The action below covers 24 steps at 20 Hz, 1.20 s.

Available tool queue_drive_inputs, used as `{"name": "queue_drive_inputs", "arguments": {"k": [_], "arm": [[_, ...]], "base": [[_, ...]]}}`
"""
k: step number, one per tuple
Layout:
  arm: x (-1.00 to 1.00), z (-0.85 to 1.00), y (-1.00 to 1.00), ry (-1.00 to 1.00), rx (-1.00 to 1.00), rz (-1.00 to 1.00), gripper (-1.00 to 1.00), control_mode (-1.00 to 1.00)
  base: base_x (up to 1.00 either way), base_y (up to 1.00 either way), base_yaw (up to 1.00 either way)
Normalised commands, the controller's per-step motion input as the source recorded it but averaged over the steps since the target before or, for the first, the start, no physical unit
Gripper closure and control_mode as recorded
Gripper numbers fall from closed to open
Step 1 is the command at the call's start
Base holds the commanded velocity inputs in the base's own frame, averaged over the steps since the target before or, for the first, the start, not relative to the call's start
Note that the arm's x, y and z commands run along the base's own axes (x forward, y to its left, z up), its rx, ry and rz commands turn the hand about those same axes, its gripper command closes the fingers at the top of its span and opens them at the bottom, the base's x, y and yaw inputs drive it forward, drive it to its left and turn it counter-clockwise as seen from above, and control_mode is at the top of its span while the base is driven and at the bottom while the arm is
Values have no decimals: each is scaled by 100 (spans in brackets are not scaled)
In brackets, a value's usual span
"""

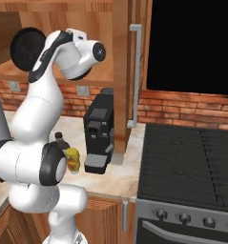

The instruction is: Pick the pan from the cabinet and place it on the stove. Then turn on the stove burner for the pan.

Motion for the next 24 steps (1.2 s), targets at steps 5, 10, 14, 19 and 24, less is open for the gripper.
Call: {"name": "queue_drive_inputs", "arguments": {"k": [5, 10, 14, 19, 24], "arm": [[-41, 0, 0, -16, 0, -2, 100, -100], [-40, 0, 0, -17, 0, -3, 100, -100], [-48, 0, 0, -19, 0, -2, 100, -100], [-49, 0, -2, -20, 0, -2, 100, -100], [-35, 0, -21, -10, 2, -3, 100, -100]], "base": [[0, 0, 0], [0, 0, 0], [0, 0, 0], [0, 0, 0], [0, 0, 0]]}}
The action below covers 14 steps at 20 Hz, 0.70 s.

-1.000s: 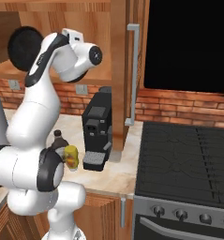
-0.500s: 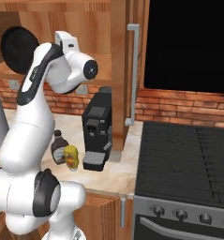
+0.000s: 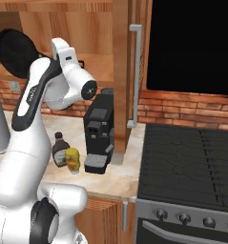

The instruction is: Pick the pan from the cabinet and place it on the stove. Then turn on the stove burner for the pan.

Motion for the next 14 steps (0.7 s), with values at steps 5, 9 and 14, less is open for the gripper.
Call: {"name": "queue_drive_inputs", "arguments": {"k": [5, 9, 14], "arm": [[-36, 0, -11, -1, 0, -5, 100, -100], [-34, 0, -1, 0, 0, -5, 100, -100], [-37, 0, -3, 1, 0, -3, 100, -100]], "base": [[0, 0, 0], [0, 0, 0], [0, 0, 0]]}}
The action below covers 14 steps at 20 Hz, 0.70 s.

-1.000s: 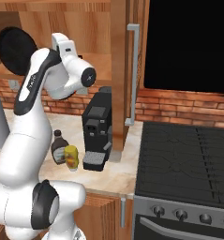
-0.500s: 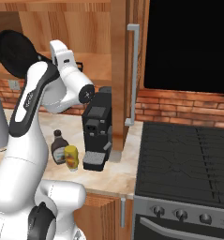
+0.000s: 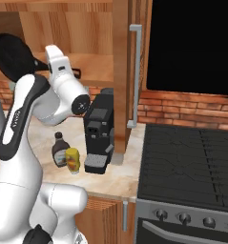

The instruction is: Pick the pan from the cabinet and place it on the stove. Then turn on the stove burner for the pan.

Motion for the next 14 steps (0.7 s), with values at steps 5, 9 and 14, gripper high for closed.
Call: {"name": "queue_drive_inputs", "arguments": {"k": [5, 9, 14], "arm": [[-45, 0, -10, 0, 0, -3, 100, -100], [-46, -2, -7, 0, 0, -3, 100, -100], [-41, -4, 0, 0, 0, -1, 100, -100]], "base": [[0, 0, 0], [0, 0, 0], [0, 0, 0]]}}
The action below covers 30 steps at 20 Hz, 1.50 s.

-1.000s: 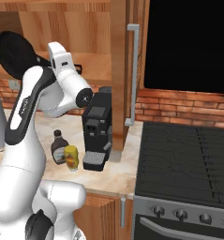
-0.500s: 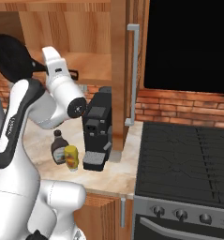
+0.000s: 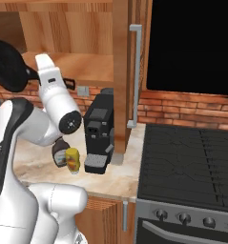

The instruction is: Pick the pan from the cabinet and place it on the stove. Then turn on the stove burner for the pan.

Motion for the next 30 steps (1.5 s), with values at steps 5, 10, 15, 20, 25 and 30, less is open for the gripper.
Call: {"name": "queue_drive_inputs", "arguments": {"k": [5, 10, 15, 20, 25, 30], "arm": [[-38, -4, 0, 0, 0, 0, 100, -100], [-29, -3, 0, 0, 0, 0, 100, -100], [-2, 0, 0, 0, 0, 0, 100, -100], [-11, -3, 0, 0, 0, 0, 100, -100], [-8, -4, 0, 0, 0, 0, 100, 100], [0, 0, 0, 0, 0, 0, 100, 100]], "base": [[0, 0, 0], [0, 0, 0], [0, 0, 0], [0, 0, 0], [-39, 0, 0], [-50, 0, -2]]}}
